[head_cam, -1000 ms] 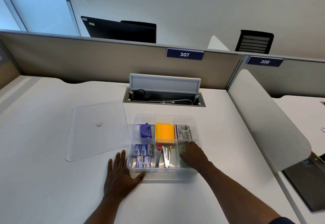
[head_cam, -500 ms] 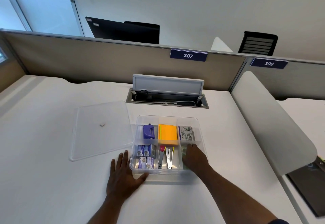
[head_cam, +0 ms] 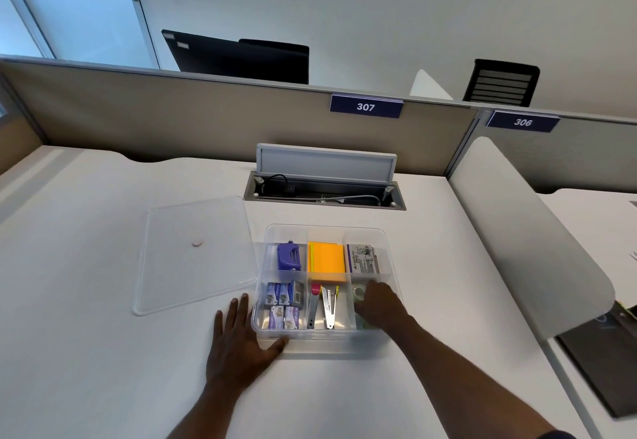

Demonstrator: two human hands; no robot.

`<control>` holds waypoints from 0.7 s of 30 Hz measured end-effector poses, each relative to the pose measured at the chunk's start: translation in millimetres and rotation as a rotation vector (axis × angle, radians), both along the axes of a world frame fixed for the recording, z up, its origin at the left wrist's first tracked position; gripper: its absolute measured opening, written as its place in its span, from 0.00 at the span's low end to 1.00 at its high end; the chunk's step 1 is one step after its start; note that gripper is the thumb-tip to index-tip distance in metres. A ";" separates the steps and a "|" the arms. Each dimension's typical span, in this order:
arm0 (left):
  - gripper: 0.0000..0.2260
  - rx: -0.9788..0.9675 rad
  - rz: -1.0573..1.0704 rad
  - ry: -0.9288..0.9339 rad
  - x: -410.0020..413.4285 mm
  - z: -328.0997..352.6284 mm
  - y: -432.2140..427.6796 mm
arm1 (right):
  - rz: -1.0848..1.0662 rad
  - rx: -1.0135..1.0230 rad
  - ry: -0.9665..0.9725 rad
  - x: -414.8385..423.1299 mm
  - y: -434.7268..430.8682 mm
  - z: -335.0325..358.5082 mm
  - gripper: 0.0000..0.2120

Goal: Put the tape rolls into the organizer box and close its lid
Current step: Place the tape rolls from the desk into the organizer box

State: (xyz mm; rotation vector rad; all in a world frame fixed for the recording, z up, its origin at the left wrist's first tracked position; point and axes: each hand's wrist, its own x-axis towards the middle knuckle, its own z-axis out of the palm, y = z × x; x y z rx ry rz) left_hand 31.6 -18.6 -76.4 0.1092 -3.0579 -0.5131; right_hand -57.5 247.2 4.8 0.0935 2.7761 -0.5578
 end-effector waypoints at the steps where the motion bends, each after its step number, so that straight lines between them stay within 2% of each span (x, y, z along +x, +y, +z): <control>1: 0.47 0.003 0.000 -0.001 -0.3 -0.6 -0.3 | 0.000 0.005 -0.028 -0.6 0.8 2.2 0.20; 7: 0.47 0.011 0.000 -0.004 -0.2 -1.0 -0.1 | 0.019 0.076 -0.073 6.9 2.5 9.2 0.22; 14: 0.47 0.018 0.000 -0.002 0.4 1.5 0.5 | -0.036 0.088 -0.058 20.6 0.6 3.7 0.15; 21: 0.47 0.004 0.000 -0.001 0.0 -0.1 -0.3 | -0.064 0.028 -0.080 19.9 -6.8 8.1 0.23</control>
